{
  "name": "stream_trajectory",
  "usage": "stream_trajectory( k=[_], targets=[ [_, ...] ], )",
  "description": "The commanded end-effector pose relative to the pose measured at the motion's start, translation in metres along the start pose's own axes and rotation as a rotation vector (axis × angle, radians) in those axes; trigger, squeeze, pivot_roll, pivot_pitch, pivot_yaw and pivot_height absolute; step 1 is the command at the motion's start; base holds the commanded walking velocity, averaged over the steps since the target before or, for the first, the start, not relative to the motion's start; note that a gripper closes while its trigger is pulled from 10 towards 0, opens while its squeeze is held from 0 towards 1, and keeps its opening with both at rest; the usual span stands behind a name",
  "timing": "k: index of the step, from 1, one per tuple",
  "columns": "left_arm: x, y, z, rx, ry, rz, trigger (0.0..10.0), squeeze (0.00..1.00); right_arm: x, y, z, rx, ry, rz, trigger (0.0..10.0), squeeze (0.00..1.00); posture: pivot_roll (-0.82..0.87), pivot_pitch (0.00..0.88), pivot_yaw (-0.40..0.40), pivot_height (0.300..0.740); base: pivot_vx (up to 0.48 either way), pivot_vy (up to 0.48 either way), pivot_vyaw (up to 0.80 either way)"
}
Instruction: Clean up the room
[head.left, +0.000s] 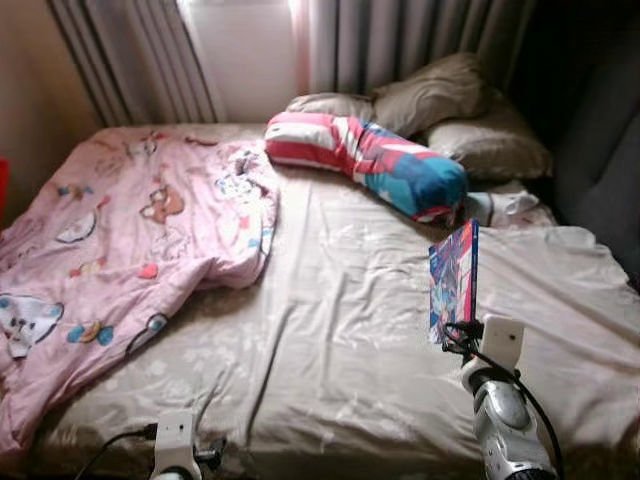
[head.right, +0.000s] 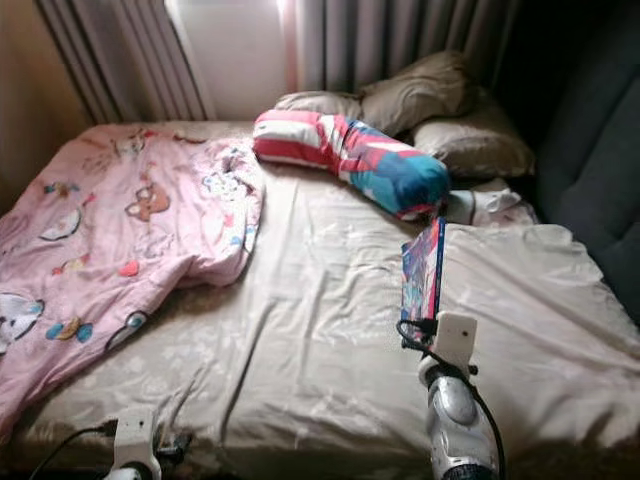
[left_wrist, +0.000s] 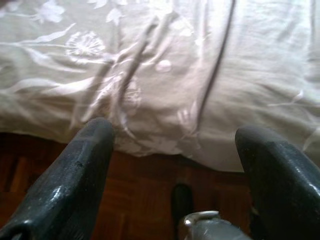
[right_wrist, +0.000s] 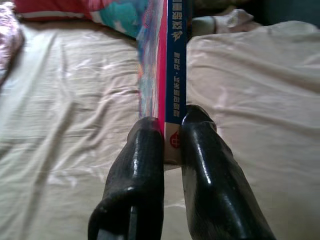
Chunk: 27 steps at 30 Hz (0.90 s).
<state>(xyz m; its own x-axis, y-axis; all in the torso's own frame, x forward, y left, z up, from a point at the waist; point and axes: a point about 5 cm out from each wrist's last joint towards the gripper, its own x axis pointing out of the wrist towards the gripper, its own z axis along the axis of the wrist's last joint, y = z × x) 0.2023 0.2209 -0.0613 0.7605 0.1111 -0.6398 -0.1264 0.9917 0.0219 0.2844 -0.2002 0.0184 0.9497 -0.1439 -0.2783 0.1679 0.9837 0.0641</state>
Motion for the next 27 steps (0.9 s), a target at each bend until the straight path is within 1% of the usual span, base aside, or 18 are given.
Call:
stream_trajectory(
  k=[1, 13, 27],
  targets=[
    [-0.0019, 0.0012, -0.0064, 0.006, 0.029, 0.0, 10.0, 0.0, 0.005, 0.0065, 0.0133, 0.003, -0.058, 0.019, 10.0, 0.0, -0.02, 0.012, 0.011, 0.74, 0.0, 0.0, 0.0],
    [-0.0028, 0.0027, -0.008, 0.005, 0.029, 0.015, 10.0, 0.0, 0.0053, 0.0083, 0.0127, -0.01, -0.051, 0.034, 10.0, 0.0, -0.02, 0.019, 0.007, 0.74, 0.0, 0.0, 0.0],
    [-0.0031, 0.0028, -0.0088, 0.008, 0.031, 0.012, 10.0, 0.0, 0.005, 0.0091, 0.0115, -0.017, -0.045, 0.041, 10.0, 0.0, -0.02, 0.021, 0.007, 0.74, 0.282, 0.0, 0.0]
  ],
)
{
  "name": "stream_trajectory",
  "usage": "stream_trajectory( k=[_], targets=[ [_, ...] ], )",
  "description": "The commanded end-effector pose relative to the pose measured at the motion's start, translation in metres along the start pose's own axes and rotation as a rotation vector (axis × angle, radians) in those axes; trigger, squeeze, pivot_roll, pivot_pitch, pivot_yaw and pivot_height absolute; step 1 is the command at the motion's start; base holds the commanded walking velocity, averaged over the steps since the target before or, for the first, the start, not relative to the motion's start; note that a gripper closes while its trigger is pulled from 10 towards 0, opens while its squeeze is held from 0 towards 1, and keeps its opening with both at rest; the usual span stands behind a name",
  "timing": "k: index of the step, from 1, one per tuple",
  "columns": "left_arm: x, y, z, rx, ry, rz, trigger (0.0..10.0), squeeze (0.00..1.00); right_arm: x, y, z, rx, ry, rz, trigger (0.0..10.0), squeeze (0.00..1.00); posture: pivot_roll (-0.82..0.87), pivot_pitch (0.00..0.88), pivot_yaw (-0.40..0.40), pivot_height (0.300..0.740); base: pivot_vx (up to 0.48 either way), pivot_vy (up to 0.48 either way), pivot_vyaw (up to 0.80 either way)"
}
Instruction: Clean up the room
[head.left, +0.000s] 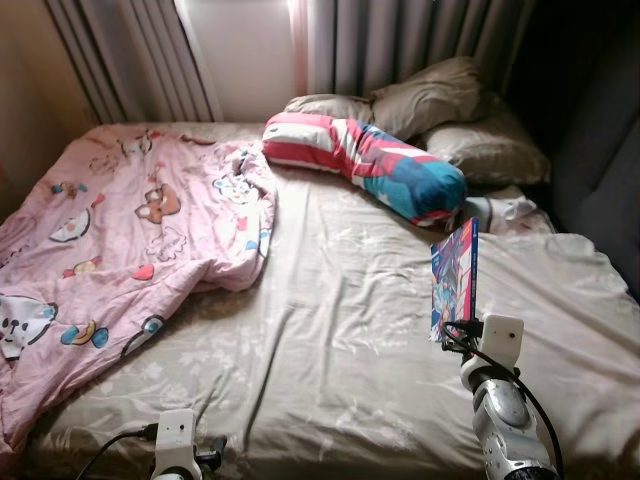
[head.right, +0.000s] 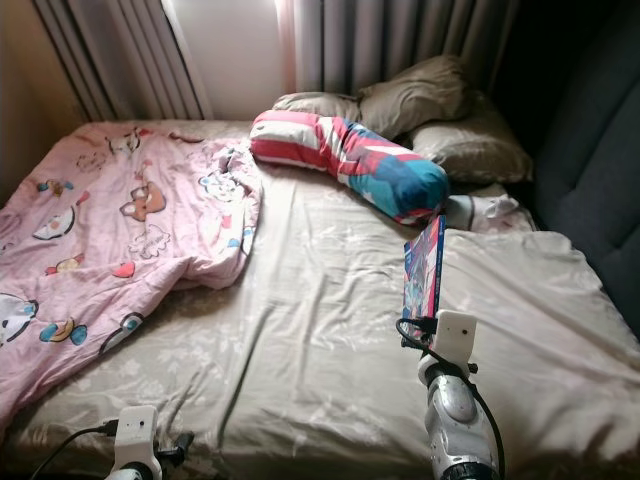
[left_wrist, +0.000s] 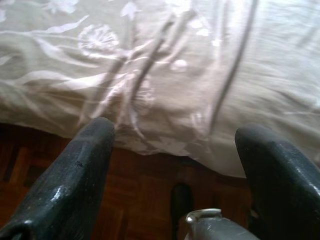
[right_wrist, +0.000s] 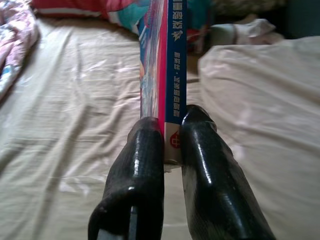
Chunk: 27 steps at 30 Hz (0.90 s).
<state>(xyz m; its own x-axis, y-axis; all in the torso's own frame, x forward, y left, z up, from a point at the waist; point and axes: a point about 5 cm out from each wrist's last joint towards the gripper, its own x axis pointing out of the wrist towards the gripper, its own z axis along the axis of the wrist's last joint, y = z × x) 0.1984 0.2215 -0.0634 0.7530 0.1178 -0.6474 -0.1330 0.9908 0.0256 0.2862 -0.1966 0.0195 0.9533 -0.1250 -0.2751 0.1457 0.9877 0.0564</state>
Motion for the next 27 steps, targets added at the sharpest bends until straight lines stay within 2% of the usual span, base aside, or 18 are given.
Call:
stream_trajectory(
  k=[1, 21, 27],
  targets=[
    [-0.0015, 0.0017, -0.0047, 0.009, 0.02, 0.004, 10.0, 0.0, 0.0041, 0.0052, 0.0102, -0.004, -0.042, 0.022, 10.0, 0.0, -0.02, 0.022, 0.007, 0.74, 0.307, 0.0, 0.0],
    [-0.0027, 0.0007, -0.0074, 0.018, 0.022, 0.005, 10.0, 0.0, 0.0015, 0.0025, 0.0054, -0.008, -0.031, 0.014, 10.0, 0.0, -0.02, 0.03, 0.006, 0.74, 0.024, 0.0, 0.0],
    [-0.0027, 0.0003, -0.0077, 0.019, 0.023, 0.002, 10.0, 0.0, 0.0012, 0.0078, 0.0026, -0.027, -0.007, 0.065, 10.0, 0.0, -0.03, 0.031, 0.007, 0.74, 0.0, 0.0, 0.0]
  ],
)
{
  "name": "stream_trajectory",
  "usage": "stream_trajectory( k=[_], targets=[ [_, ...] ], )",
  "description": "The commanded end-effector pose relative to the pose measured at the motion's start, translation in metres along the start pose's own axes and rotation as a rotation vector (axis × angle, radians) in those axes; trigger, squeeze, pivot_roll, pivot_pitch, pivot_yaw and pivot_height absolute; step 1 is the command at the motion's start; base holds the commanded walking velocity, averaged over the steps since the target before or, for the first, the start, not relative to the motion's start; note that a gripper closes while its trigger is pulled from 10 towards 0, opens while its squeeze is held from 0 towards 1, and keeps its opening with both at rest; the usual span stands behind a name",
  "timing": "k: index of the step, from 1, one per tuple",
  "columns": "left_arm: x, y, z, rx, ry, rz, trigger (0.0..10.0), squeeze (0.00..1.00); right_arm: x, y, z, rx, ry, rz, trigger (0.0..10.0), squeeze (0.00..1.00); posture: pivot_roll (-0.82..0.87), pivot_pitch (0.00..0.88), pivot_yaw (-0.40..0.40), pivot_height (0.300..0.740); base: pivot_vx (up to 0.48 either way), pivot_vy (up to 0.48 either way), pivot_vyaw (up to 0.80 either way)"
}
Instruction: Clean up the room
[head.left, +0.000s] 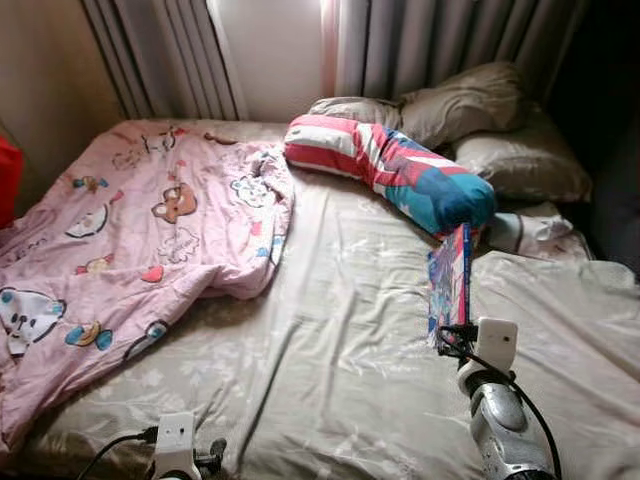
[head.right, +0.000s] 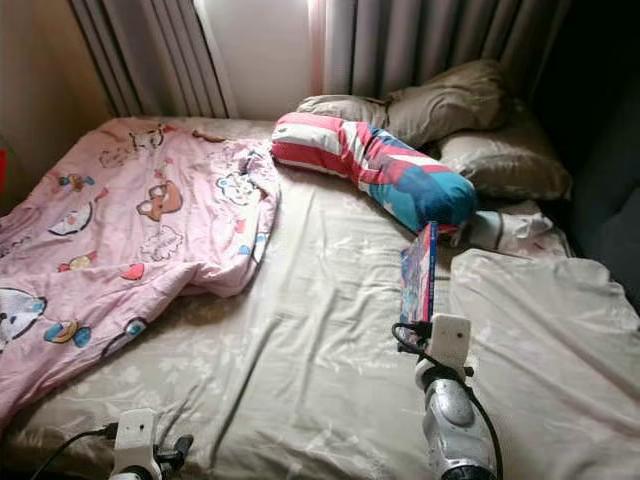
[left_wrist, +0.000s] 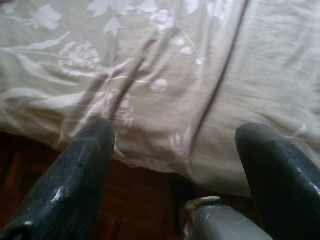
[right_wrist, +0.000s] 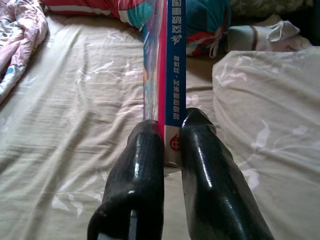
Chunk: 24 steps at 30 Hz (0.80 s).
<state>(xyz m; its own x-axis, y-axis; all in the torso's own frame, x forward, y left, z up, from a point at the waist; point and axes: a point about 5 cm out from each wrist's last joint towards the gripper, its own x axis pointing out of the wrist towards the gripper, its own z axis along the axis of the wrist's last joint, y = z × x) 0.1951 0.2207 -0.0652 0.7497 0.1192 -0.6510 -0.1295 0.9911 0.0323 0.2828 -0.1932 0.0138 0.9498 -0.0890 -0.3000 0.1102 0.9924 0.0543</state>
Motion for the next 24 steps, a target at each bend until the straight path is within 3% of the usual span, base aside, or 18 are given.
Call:
stream_trajectory(
  k=[1, 15, 24],
  targets=[
    [-0.0012, 0.0006, -0.0042, 0.012, 0.019, 0.0, 10.0, 0.0, 0.0032, 0.0053, 0.0092, -0.019, -0.034, 0.032, 10.0, 0.0, -0.03, 0.031, 0.007, 0.74, 0.0, 0.0, 0.0],
    [-0.0015, 0.0, -0.0057, 0.024, 0.029, -0.008, 10.0, 0.0, 0.0028, 0.0081, 0.0072, -0.026, -0.029, 0.048, 10.0, 0.0, -0.03, 0.021, 0.014, 0.667, 0.0, 0.0, 0.0],
    [-0.0031, 0.0022, -0.0098, 0.029, 0.046, -0.004, 10.0, 0.0, 0.003, 0.0079, 0.0086, -0.006, -0.044, 0.042, 10.0, 0.0, -0.02, 0.019, 0.018, 0.667, 0.0, 0.0, 0.0]
  ],
)
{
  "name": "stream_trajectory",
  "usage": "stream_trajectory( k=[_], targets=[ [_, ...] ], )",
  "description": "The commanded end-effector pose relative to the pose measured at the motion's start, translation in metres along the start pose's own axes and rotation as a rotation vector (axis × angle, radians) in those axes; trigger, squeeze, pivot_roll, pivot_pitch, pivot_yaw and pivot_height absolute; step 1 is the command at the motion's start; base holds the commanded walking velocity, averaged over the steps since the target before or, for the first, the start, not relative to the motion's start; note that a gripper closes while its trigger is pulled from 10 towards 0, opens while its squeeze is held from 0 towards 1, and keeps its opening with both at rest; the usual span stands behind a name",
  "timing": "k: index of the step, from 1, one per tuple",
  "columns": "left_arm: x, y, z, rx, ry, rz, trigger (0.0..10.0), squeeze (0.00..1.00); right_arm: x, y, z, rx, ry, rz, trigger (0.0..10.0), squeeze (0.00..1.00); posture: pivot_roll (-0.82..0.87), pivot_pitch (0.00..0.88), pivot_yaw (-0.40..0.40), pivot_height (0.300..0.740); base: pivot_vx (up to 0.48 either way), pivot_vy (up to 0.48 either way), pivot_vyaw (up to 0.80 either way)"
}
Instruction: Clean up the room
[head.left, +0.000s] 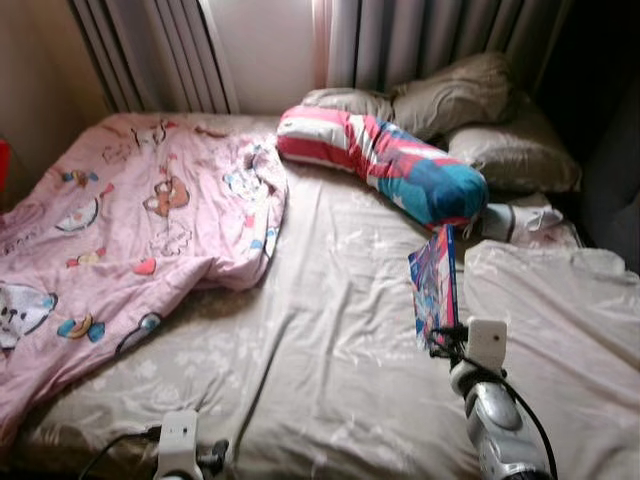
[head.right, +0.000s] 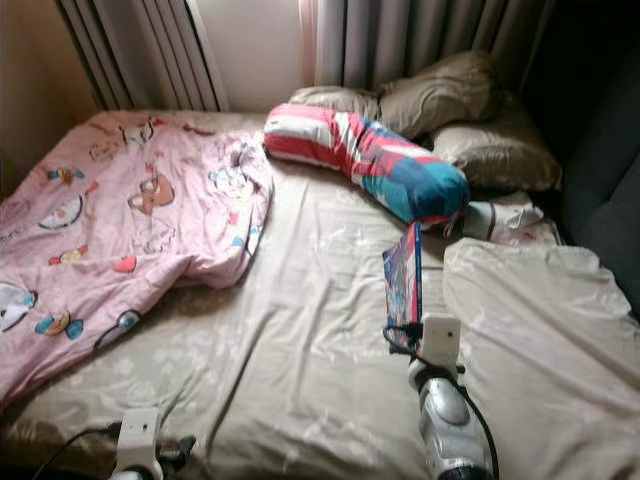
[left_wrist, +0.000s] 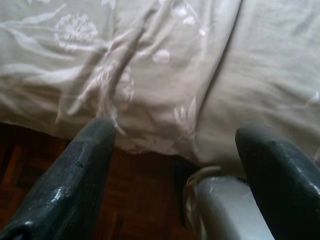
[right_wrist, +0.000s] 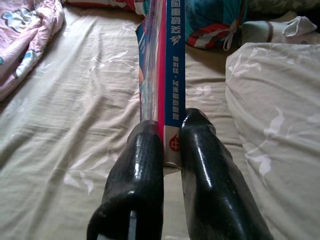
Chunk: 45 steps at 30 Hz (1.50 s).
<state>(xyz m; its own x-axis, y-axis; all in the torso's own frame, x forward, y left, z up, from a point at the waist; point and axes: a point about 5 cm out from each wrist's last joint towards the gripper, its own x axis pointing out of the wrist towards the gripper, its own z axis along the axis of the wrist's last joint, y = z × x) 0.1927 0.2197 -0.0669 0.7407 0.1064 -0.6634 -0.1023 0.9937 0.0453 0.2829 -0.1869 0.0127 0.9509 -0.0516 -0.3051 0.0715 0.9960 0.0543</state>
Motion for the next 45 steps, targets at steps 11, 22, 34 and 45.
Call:
stream_trajectory(
  k=[11, 22, 34, 45],
  targets=[
    [-0.004, 0.007, -0.009, -0.003, 0.041, 0.02, 10.0, 0.0, 0.008, 0.007, 0.008, -0.02, -0.005, 0.03, 10.0, 0.0, -0.01, 0.032, 0.025, 0.667, 0.0, 0.0, 0.0],
    [-0.004, 0.009, -0.01, -0.01, 0.041, 0.026, 10.0, 0.0, 0.017, 0.006, 0.018, -0.026, -0.009, 0.017, 10.0, 0.0, -0.01, 0.033, 0.03, 0.667, 0.0, 0.0, 0.0],
    [-0.003, 0.008, -0.008, -0.01, 0.032, 0.024, 10.0, 0.0, 0.017, 0.012, 0.014, -0.044, 0.015, 0.067, 10.0, 0.0, -0.01, 0.044, 0.035, 0.652, 0.0, 0.0, 0.0],
    [-0.006, 0.017, -0.01, 0.016, 0.036, 0.027, 10.0, 0.0, 0.02, 0.014, 0.001, -0.127, 0.163, 0.064, 10.0, 0.0, 0.01, 0.068, 0.07, 0.652, 0.0, 0.0, 0.0]
  ],
)
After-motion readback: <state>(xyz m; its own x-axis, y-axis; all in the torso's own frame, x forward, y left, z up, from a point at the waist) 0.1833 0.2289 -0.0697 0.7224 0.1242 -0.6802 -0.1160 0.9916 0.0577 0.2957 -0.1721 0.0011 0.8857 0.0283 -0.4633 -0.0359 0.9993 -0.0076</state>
